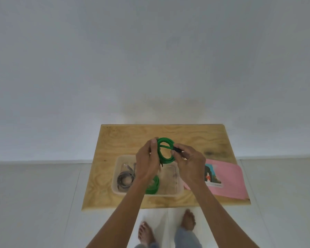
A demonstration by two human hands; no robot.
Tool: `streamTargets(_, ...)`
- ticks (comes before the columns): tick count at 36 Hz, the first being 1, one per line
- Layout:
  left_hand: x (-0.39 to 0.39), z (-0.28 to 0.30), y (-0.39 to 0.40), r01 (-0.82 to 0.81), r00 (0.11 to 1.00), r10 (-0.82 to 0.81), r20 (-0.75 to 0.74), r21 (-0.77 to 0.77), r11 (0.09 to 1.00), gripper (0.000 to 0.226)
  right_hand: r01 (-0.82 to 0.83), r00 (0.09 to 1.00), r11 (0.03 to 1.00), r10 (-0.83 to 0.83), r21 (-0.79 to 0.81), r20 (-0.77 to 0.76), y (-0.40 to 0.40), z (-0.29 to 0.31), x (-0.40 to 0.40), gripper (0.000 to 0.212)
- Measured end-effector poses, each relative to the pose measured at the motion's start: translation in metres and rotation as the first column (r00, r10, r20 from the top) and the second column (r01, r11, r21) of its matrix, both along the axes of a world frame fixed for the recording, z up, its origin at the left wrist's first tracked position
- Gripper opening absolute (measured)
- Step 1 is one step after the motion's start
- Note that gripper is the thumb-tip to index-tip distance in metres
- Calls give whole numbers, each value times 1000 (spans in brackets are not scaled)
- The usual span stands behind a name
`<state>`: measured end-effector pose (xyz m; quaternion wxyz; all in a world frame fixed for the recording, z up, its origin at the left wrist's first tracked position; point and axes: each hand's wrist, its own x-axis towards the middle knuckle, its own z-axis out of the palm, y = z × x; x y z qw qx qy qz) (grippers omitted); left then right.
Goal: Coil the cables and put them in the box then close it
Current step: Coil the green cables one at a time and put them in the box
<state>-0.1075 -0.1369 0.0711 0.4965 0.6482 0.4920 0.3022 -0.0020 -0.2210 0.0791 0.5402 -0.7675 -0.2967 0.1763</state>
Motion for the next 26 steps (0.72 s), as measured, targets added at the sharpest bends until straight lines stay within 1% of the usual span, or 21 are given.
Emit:
streamTargets(3, -2, -14, -7, 92, 993, -89, -78, 37, 995, 34, -40, 994, 996, 48, -85, 94, -11, -10, 12, 24)
streamTargets(5, -3, -25, -10, 166, 976, -156, -154, 51, 985, 32, -79, 983, 981, 106, -179, 147, -15, -16, 20, 24)
streamTargets(7, -4, -39, -12, 246, 939, -234, -253, 16, 969, 34, -109, 961, 957, 170, -267, 217, -18, -23, 25, 25)
streamTargets(9, -4, -53, -13, 339, 869, -323, -376, -26, 941, 35, -145, 937, 930, 239, -338, 256, -20, -29, 28, 26)
streamTargets(11, -3, -64, -14, 418, 779, -392, -491, -60, 907, 34, -197, 916, 886, 319, -420, 242, -20, -35, 29, 27)
streamTargets(12, -2, -66, -14, 438, 749, -419, -514, -91, 894, 33, -223, 906, 854, 359, -471, 223, -19, -38, 29, 26)
streamTargets(16, -1, -59, -18, 460, 673, -531, -516, -270, 846, 24, -278, 845, 693, 506, -666, 173, -10, -46, 22, 34)
streamTargets(18, 0, -57, -21, 432, 657, -542, -524, -328, 840, 20, -268, 795, 611, 578, -745, 187, -5, -44, 15, 34)
streamTargets(20, 0, -55, -21, 409, 630, -547, -551, -364, 837, 22, -236, 731, 529, 649, -815, 210, -1, -42, 7, 29)
streamTargets(22, -3, -57, -18, 391, 639, -524, -563, -349, 852, 23, -216, 691, 480, 690, -850, 214, 0, -45, 3, 30)
streamTargets(24, -11, -62, -13, 332, 714, -412, -566, -244, 911, 25, -222, 687, 452, 702, -864, 190, 1, -51, 0, 33)
streamTargets(26, -23, -66, -8, 239, 788, -237, -569, -73, 968, 27, -242, 699, 444, 697, -863, 162, 2, -56, -3, 31)
